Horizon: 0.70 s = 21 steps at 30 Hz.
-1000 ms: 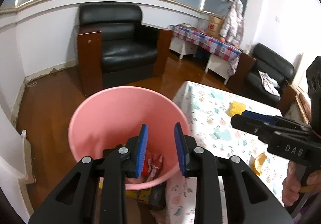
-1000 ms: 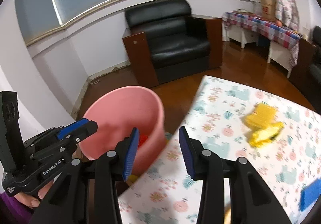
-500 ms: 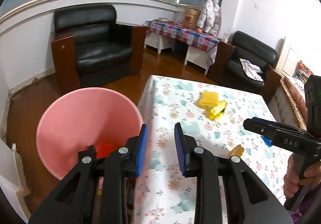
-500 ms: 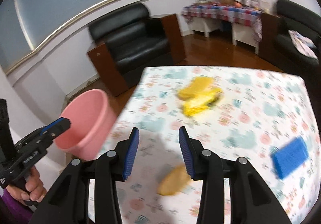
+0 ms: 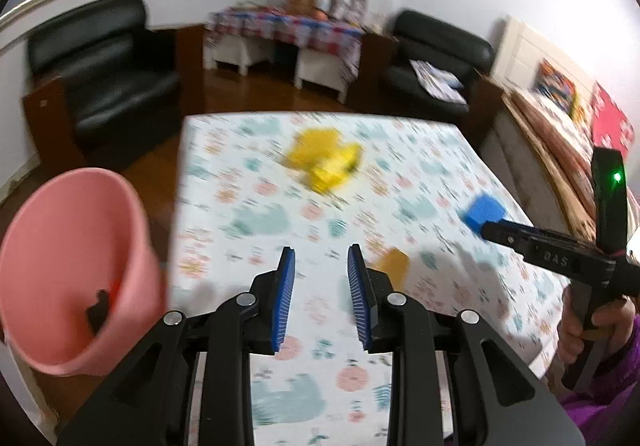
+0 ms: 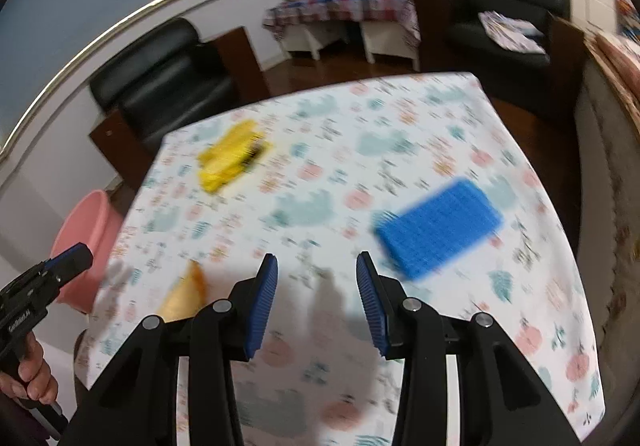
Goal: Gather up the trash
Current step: 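Move both open tools back from the bucket toward the table, then grasp the yellow chip with the left tool while the right tool grasps the blue foam net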
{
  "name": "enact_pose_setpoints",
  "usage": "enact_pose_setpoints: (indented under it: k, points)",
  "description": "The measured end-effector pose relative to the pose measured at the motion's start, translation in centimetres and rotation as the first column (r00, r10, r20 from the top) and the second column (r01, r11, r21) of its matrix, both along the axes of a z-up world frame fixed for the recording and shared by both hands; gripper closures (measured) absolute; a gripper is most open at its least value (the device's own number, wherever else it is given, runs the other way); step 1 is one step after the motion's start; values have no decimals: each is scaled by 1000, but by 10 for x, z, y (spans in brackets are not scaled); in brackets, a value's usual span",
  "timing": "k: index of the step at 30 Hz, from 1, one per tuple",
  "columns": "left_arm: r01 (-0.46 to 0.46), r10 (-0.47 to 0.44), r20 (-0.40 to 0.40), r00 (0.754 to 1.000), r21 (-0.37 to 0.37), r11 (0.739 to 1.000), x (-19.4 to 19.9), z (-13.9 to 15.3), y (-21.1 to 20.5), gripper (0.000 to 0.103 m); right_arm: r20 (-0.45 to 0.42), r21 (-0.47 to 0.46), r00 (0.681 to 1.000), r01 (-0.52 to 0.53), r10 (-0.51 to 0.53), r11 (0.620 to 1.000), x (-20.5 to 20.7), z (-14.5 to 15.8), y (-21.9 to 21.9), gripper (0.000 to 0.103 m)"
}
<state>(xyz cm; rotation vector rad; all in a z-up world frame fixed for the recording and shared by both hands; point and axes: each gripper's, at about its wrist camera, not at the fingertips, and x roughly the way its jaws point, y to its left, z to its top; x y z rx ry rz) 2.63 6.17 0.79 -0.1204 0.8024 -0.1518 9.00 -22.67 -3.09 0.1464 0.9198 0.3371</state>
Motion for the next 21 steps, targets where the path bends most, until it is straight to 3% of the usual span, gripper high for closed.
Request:
enact_pose_setpoints:
  k: [6,10,13,21]
  points:
    - [110,-111,-91,990,-11,994,13,-25,-32,76,-51,4,995,88,-88,996,2,-16,-25,63]
    - [139,-136,-144,980,13,990,15,-42,-44,76,-58,17,989,135,-134,991,5,-18,-37,62]
    - [150,-141,-184,973,36,988,17,-52,-49,76,-68,25,983,172,-170,985,10,-21,-45,54]
    - [144,-129,-187,974,72,987,20,-60,-57,76,-120,59,963,251,-242,966,32,-33,-60,53]
